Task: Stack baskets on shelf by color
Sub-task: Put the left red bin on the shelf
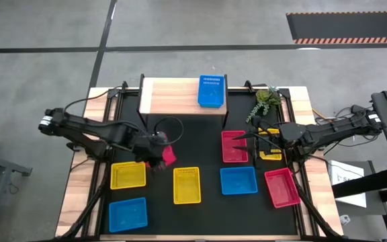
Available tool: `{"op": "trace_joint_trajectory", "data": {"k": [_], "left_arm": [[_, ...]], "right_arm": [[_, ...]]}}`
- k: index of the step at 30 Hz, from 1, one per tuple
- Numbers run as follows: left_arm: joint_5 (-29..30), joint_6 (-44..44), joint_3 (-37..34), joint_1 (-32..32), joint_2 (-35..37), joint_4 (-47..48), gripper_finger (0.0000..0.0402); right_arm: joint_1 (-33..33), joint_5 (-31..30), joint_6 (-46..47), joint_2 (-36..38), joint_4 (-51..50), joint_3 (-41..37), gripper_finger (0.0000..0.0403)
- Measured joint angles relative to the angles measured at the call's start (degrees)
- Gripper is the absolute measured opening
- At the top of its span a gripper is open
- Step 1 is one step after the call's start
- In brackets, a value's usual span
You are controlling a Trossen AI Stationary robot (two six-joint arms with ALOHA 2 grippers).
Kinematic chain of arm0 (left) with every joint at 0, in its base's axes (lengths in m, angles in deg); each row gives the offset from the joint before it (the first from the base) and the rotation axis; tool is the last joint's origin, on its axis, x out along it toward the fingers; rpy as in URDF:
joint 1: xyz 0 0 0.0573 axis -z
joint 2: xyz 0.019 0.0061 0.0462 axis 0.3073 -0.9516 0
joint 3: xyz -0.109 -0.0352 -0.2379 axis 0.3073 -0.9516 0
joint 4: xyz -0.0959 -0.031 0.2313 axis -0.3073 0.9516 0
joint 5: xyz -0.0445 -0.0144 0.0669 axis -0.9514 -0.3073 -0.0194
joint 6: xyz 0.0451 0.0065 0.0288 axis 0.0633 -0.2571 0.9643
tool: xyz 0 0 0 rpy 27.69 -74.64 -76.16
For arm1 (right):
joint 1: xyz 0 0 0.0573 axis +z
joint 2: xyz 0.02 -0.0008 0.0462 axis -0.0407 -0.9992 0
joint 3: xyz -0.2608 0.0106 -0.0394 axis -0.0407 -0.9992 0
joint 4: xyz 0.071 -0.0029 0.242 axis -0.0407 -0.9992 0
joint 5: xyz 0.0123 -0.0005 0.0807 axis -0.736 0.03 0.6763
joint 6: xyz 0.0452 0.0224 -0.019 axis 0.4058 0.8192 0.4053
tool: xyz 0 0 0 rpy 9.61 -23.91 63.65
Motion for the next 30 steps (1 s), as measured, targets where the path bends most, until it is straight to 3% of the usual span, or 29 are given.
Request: {"op": "trace_joint_trajectory", "data": {"k": [8,14,23,30], "left_arm": [[3.8,22.1,17.2,3.7,-5.7,-1.9,0.0000],[7.8,35.3,24.2,1.8,-8.7,-1.3,0.0000],[13.7,45.9,25.8,-7.1,-11.3,7.7,0.0000],[17.6,56.7,22.5,-16.3,-12.5,12.3,0.0000]], "right_arm": [[0.0,0.0,-0.4,0.0,0.0,0.0,0.0125],[0.0,0.0,-0.4,0.0,0.0,0.0,0.0125],[0.0,0.0,-0.5,0.0,-0.2,0.0,0.0125],[0.0,0.0,-0.5,0.0,-0.2,0.0,0.0125]]}}
